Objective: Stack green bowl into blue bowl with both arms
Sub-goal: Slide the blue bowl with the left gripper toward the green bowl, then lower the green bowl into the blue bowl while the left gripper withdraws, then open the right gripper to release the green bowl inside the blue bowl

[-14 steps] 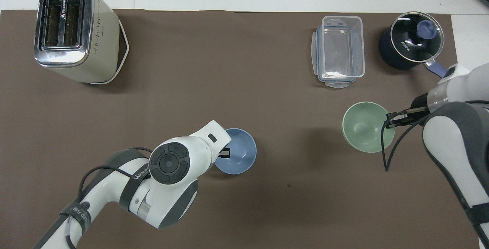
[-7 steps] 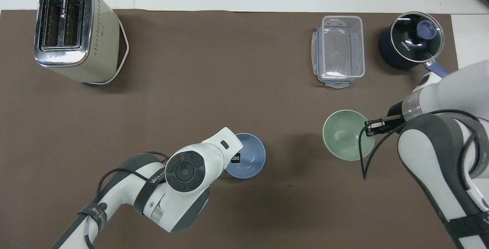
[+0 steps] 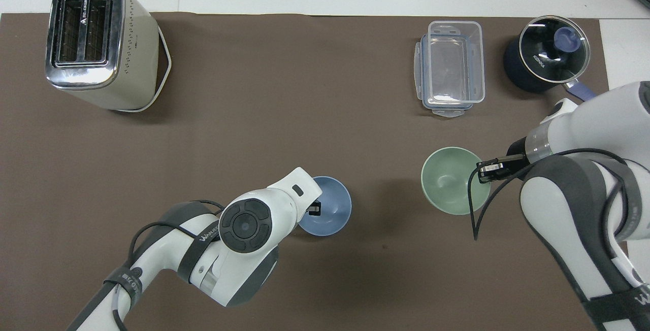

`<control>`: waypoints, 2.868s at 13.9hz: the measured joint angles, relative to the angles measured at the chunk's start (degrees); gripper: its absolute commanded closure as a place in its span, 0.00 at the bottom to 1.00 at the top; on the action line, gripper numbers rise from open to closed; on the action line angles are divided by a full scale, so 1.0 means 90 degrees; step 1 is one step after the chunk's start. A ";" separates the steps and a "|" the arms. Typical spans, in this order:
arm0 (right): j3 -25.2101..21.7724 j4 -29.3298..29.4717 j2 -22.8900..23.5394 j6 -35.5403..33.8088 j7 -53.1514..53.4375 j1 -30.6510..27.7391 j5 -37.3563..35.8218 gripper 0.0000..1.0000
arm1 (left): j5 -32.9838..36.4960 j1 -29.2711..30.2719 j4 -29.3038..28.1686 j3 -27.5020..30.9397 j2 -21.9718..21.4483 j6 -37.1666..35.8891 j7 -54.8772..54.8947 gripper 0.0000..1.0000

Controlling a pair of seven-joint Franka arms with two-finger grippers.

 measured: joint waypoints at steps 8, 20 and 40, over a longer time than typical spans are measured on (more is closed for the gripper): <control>0.0021 -0.0062 -0.0015 0.0383 0.1612 0.1130 0.0063 1.00 | 0.0122 0.0988 0.0666 0.0167 -0.0610 -0.1663 0.1227 0.00; 0.0042 -0.0294 0.0434 0.1863 0.3500 0.2876 0.0064 1.00 | 0.0174 0.3208 0.3347 0.0211 -0.1140 -0.4823 0.4055 0.00; 0.0043 -0.0824 0.0830 0.3088 0.3493 0.3129 0.0064 1.00 | 0.0221 0.3770 0.4756 0.0222 -0.0405 -0.6133 0.4277 0.00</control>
